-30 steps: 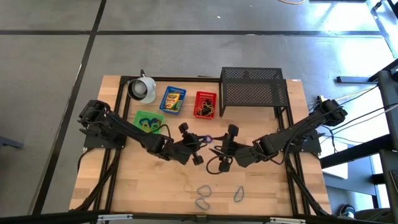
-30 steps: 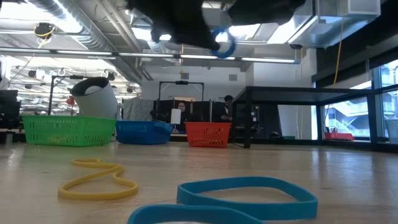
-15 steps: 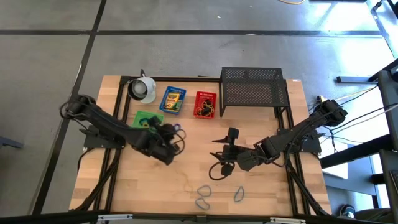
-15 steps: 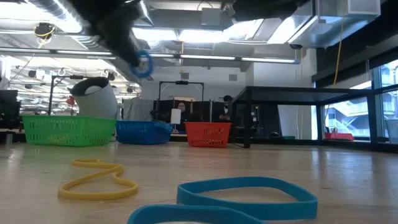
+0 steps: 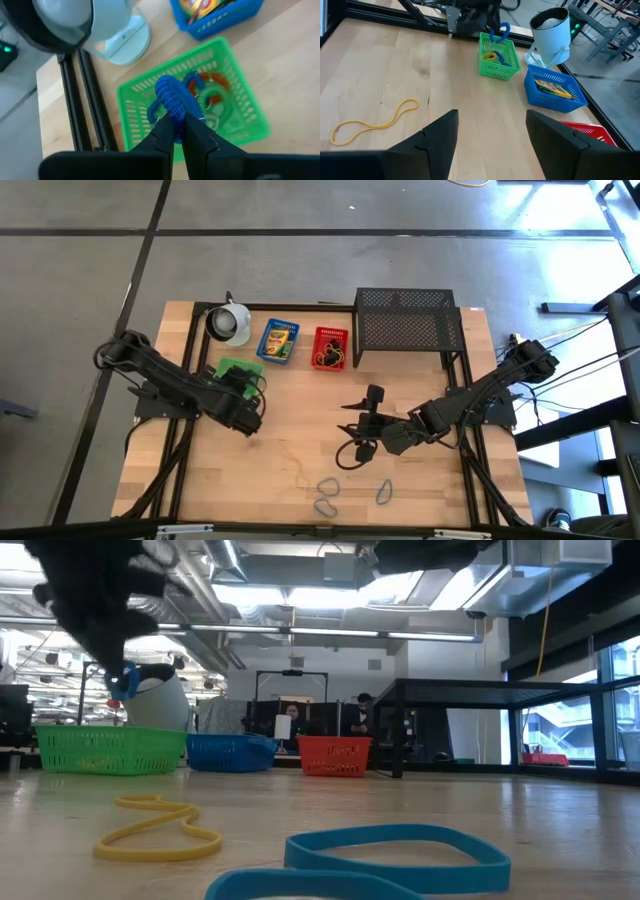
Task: Pick & Place Office Desk Supplies
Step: Put the blue spring keychain into the green bin, then put the blue rubber band into the red bin
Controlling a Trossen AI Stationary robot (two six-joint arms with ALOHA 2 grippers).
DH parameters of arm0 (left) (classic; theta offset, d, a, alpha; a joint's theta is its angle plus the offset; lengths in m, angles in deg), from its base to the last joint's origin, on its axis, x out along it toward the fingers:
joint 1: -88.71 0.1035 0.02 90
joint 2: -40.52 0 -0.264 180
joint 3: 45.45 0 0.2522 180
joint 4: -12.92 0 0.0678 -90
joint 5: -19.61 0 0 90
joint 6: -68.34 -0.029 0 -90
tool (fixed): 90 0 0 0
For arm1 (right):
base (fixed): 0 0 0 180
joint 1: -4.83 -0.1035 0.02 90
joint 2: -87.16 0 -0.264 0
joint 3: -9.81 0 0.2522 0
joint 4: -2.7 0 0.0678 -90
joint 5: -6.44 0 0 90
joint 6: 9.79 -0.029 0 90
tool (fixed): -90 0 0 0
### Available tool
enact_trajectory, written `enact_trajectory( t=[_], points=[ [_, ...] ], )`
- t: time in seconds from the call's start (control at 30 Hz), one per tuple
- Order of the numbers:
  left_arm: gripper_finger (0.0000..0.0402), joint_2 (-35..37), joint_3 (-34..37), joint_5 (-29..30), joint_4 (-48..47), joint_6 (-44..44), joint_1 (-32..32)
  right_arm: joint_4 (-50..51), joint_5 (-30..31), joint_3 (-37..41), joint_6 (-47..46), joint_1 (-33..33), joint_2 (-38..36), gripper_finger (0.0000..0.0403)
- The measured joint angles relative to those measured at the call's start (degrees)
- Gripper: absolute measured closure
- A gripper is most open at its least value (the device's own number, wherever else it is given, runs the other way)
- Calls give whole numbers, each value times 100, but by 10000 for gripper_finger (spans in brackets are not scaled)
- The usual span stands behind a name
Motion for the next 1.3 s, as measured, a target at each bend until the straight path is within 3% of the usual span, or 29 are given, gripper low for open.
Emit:
enact_trajectory(
  t=[0.37, 0.7, 1.17, 1.3],
  points=[
    [382, -1, 838, -235, 919, 117, 466, -2, -79, 0, 0, 133, -2, 167],
    [379, -2, 1065, -275, 1536, 118, 540, 11, -332, 0, -90, 192, -2, 167],
    [287, -2, 1063, -176, 1534, 266, 540, 37, -380, 0, -283, 188, -2, 167],
    [273, -2, 1063, -173, 1489, 264, 540, 323, -1072, 0, -902, 124, -11, 167]
  ],
)
